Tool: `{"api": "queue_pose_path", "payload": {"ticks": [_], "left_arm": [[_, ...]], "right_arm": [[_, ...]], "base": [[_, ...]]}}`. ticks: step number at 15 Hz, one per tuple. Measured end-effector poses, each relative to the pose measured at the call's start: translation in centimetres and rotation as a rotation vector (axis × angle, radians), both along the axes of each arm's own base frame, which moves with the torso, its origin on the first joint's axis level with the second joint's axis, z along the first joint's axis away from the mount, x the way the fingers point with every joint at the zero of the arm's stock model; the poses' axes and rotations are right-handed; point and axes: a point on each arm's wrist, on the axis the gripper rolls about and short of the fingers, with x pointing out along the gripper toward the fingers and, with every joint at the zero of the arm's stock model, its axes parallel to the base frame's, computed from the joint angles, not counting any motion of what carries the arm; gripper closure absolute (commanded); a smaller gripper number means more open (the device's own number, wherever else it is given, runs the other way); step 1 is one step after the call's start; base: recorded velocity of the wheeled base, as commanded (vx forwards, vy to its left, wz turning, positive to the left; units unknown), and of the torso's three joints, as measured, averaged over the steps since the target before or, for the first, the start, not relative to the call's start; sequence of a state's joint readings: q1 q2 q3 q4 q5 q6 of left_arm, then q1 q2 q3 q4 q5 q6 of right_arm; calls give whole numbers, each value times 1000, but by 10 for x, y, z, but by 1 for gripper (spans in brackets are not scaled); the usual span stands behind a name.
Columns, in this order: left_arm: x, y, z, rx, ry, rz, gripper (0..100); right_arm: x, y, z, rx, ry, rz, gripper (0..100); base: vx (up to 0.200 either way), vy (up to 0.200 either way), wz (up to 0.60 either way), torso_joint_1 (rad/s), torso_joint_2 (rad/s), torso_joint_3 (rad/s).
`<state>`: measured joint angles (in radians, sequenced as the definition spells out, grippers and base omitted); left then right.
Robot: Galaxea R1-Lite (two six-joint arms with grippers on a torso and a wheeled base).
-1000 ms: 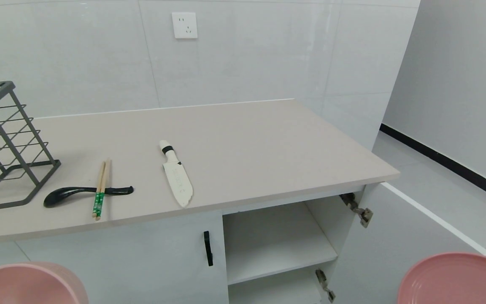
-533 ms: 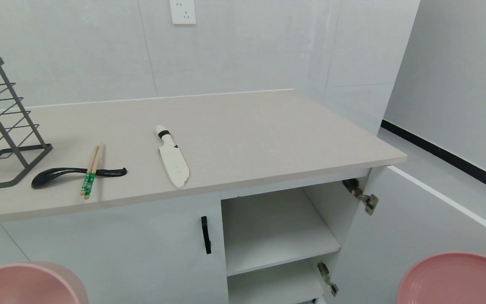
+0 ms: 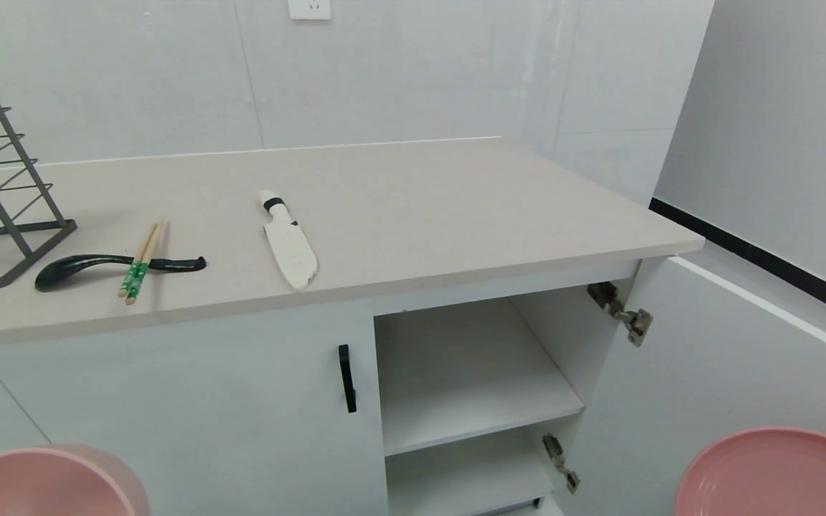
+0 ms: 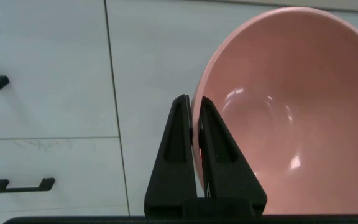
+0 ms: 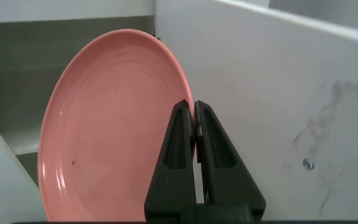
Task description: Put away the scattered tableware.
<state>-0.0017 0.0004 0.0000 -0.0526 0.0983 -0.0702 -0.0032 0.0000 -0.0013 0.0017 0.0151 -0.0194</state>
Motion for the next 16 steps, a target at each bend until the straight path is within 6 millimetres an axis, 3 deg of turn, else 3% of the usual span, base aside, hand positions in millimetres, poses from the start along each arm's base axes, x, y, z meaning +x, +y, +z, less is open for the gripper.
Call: {"api": "queue_pose_path", "payload": {"ticks": [4, 16], "left_arm": [[0, 0, 0, 0, 1, 0, 100], [0, 0, 0, -6, -1, 0, 100]], "right_arm": [[0, 0, 0, 2, 0, 0, 100], [0, 0, 0, 2, -2, 0, 100]], "base": [[0, 0, 0, -6, 138, 134], [0, 0, 0, 0, 0, 0]]}}
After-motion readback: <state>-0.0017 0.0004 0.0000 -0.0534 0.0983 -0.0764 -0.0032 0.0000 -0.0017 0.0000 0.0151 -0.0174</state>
